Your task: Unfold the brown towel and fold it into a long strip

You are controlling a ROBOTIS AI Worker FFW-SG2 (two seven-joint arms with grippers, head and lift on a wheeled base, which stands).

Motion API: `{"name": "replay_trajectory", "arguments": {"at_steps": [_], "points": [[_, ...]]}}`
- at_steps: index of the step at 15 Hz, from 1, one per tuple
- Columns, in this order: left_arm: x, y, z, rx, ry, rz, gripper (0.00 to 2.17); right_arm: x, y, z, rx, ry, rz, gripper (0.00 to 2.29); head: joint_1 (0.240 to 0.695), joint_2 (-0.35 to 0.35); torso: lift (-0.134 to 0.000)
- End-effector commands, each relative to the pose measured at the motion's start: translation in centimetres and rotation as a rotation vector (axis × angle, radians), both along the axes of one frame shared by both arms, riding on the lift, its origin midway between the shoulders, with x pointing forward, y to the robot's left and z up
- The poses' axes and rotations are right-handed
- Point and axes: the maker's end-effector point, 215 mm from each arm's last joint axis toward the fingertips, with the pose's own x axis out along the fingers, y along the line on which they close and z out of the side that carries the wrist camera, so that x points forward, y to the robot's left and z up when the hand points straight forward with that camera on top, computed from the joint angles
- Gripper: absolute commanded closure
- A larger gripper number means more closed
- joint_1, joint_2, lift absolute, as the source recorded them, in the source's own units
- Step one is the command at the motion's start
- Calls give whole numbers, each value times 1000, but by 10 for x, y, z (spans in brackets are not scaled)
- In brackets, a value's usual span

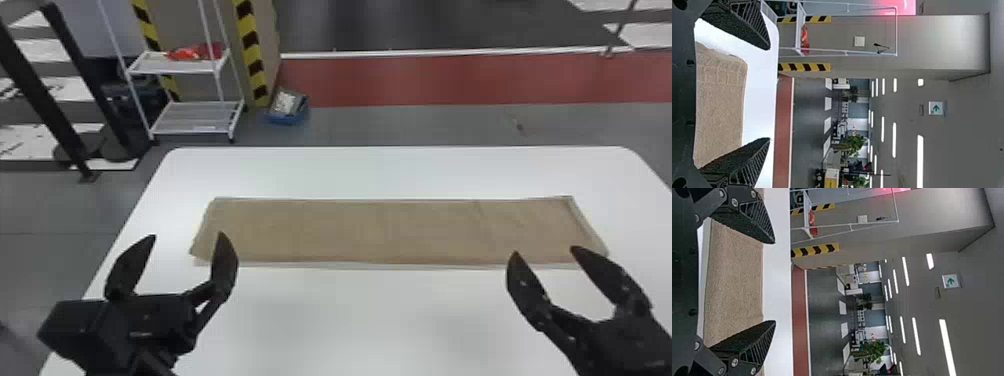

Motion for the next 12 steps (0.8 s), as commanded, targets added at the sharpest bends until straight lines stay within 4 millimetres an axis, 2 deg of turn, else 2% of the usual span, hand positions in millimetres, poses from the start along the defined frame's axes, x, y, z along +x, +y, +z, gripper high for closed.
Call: {"name": "replay_trajectory", "arguments": {"at_steps": [1,12], "points": [[0,1,-1,-2,1,2,49,1,-1,-1,1,0,-2,181,695,68,-113],[5,-3,-2,-14,6,-12,66,2,-5,-4,19,7,-10,181,695,58,-113]]}}
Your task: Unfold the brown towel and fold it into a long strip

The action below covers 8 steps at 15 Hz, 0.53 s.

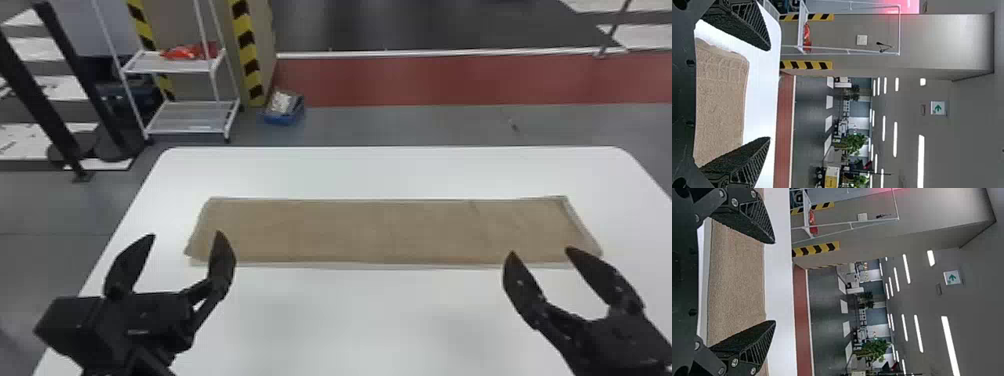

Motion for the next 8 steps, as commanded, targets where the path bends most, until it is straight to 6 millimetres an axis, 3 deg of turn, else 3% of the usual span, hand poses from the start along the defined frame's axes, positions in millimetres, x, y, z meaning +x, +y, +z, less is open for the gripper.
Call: {"name": "replay_trajectory", "arguments": {"at_steps": [1,8], "points": [[0,0,0,-1,-1,-1,66,0,0,0,1,-1,-2,181,695,58,-113],[0,-3,0,-3,0,-6,66,-1,-1,1,5,-3,-2,181,695,54,-113]]}}
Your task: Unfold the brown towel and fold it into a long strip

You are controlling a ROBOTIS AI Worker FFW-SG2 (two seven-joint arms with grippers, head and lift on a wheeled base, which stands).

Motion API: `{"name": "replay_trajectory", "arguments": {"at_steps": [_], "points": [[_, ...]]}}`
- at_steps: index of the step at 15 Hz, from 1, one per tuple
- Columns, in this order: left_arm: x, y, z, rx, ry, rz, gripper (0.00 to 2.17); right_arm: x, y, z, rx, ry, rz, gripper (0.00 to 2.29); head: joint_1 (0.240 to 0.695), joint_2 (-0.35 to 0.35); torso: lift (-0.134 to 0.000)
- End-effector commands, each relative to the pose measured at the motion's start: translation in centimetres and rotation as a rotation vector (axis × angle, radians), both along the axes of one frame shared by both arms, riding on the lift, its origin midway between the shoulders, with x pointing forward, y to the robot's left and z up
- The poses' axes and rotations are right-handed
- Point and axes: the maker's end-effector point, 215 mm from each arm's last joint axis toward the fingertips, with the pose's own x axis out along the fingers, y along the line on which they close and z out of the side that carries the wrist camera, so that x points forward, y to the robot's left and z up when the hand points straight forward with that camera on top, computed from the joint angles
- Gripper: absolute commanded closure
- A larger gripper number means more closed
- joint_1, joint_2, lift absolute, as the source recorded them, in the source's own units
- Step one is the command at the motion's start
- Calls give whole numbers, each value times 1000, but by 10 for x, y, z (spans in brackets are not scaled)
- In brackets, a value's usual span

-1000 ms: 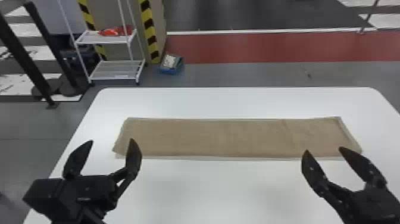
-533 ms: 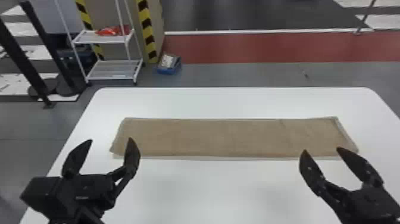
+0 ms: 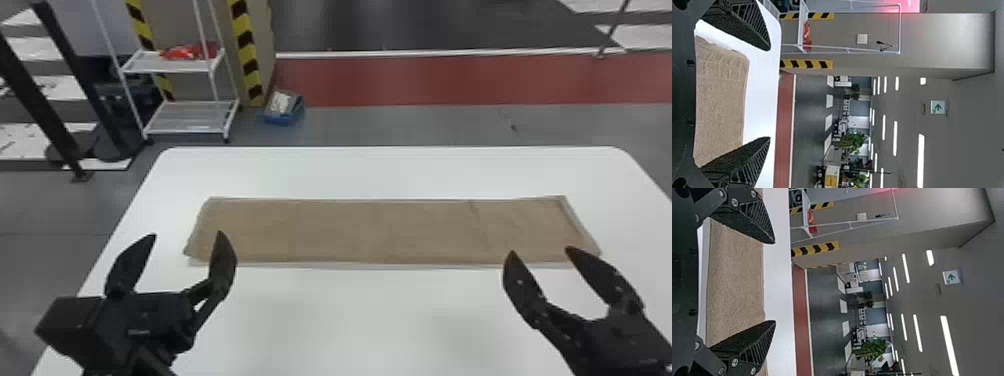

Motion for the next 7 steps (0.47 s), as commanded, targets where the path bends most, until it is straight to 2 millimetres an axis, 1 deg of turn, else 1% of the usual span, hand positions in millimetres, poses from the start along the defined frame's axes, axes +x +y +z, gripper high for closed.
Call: {"name": "replay_trajectory", "arguments": {"at_steps": [1,7], "points": [[0,0,1,0,-1,-1,66,0,-1,2,2,-5,-4,181,695,53,-113],[1,-2,2,-2,-5,-3,66,1,-1,3,2,-7,-6,181,695,51,-113]]}}
